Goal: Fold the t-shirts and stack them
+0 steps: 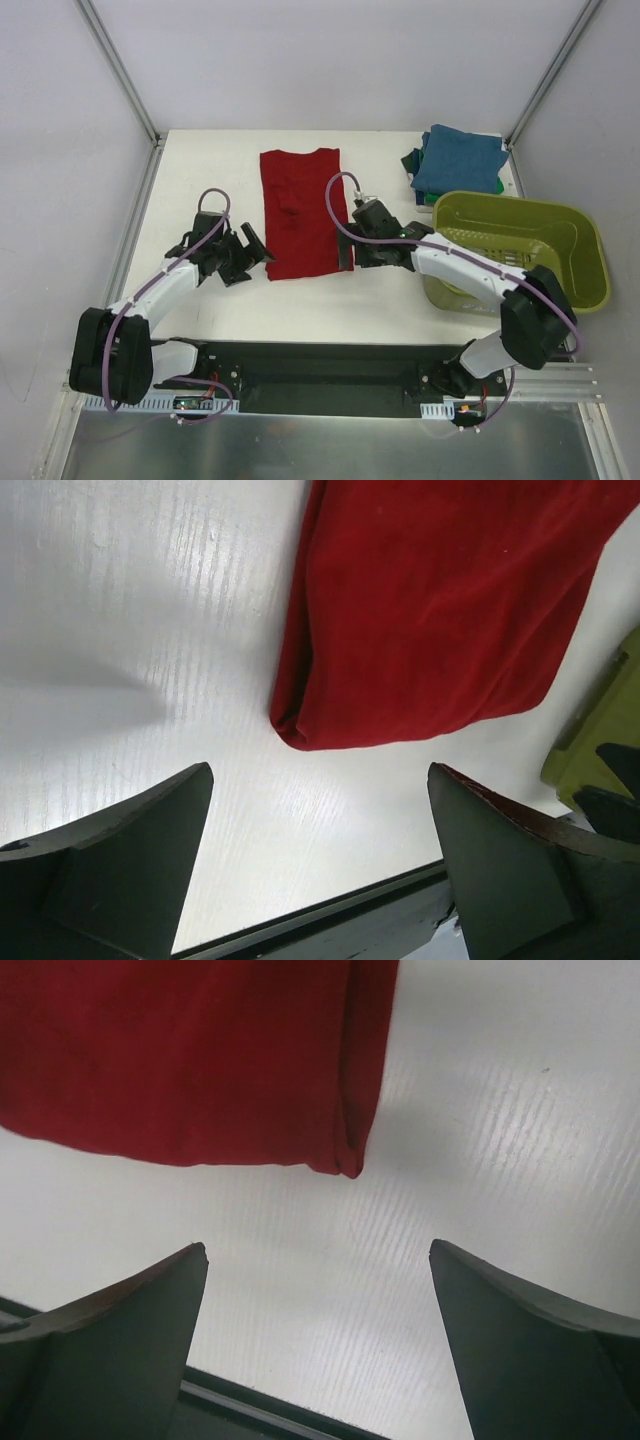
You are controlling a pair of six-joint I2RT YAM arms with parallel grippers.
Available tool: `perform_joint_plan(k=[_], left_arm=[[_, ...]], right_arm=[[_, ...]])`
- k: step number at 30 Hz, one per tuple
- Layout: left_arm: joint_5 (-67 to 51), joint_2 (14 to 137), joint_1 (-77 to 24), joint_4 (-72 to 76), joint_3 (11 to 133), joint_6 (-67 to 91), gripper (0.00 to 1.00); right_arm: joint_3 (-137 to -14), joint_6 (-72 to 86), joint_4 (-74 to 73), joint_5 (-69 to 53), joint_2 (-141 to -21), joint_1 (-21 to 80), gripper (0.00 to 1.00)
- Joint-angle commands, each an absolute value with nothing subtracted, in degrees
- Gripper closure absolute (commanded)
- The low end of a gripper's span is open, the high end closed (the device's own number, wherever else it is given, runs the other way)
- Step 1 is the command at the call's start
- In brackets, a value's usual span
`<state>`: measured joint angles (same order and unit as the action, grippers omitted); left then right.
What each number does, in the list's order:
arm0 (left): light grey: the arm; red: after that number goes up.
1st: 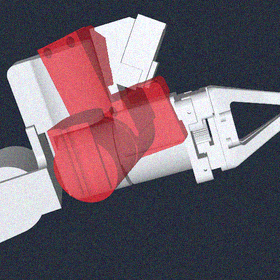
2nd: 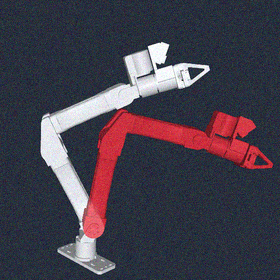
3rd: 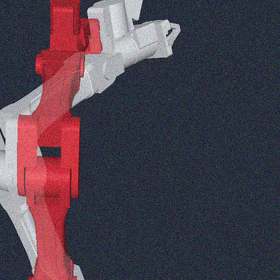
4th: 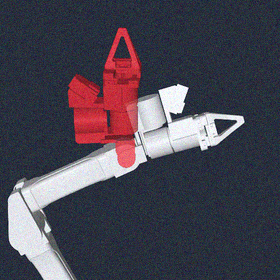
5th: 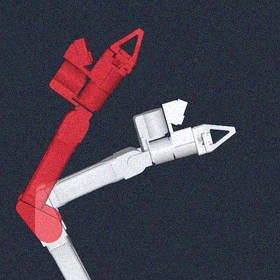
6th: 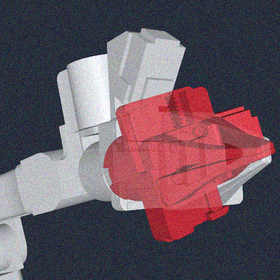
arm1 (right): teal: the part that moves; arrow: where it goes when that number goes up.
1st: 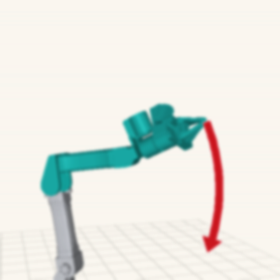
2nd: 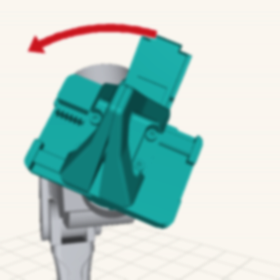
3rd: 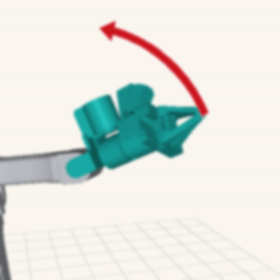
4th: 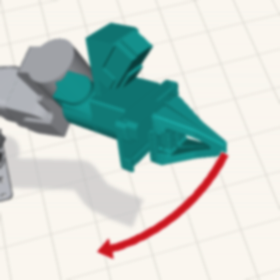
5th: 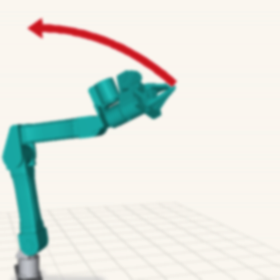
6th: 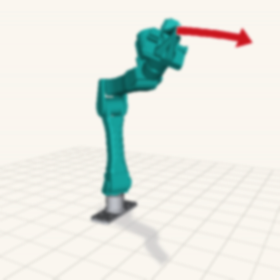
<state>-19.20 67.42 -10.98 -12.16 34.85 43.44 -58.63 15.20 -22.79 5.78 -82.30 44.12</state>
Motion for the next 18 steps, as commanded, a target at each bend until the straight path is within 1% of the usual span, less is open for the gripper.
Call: perform_joint_plan(k=[1,5,7,8,9,10,12,14,15,16,17,18], left_arm=[[-21.0,72.7,-11.8,-10.6,35.5,44.6,0.15],[-20.7,78.6,-12.4,-10.6,37.7,44.6,0.28],[-20.7,81.6,-12.5,-10.6,38.5,44.5,0.32],[-20.7,82.4,-12.5,-10.6,39.1,44.3,0.39],[-20.4,83.1,-12.5,-10.6,39.3,44.4,0.41],[-20.1,84.4,-12.5,-10.6,39.5,44.4,0.41],[-20.1,86.1,-12.5,-10.6,40.0,44.4,0.55],[-20.4,86.8,-12.9,-10.5,40.3,44.1,0.65],[-20.3,87.1,-13.2,-10.6,40.1,44.1,0.74],[-20.2,87.3,-13.6,-10.5,39.9,44.1,0.76],[-20.2,87.2,-13.7,-10.6,39.4,44.4,0.77],[-20.0,87.1,-13.9,-10.6,39.1,44.6,0.77]], right_arm=[[-63.5,18.0,-25.5,9.8,-88.2,43.7,0.03],[-64.4,19.2,-25.4,6.4,-92.7,41.9,0.03],[-64.0,19.9,-24.1,4.7,-94.0,41.5,0.02],[-63.9,20.0,-23.8,4.2,-94.5,41.0,0.01],[-63.7,20.1,-23.1,3.5,-95.2,40.8,0.01],[-63.5,20.2,-22.9,1.9,-95.6,40.6,0.03],[-63.5,20.2,-22.1,0.6,-96.8,40.2,0.08],[-63.0,20.5,-21.5,-1.6,-97.5,39.6,0.13],[-62.8,20.6,-21.0,-2.4,-97.9,39.3,0.15],[-62.1,20.8,-20.6,-4.0,-97.9,39.2,0.16],[-61.8,21.1,-19.3,-4.9,-98.1,38.9,0.23],[-61.4,21.3,-18.8,-5.8,-98.2,38.8,0.26]])
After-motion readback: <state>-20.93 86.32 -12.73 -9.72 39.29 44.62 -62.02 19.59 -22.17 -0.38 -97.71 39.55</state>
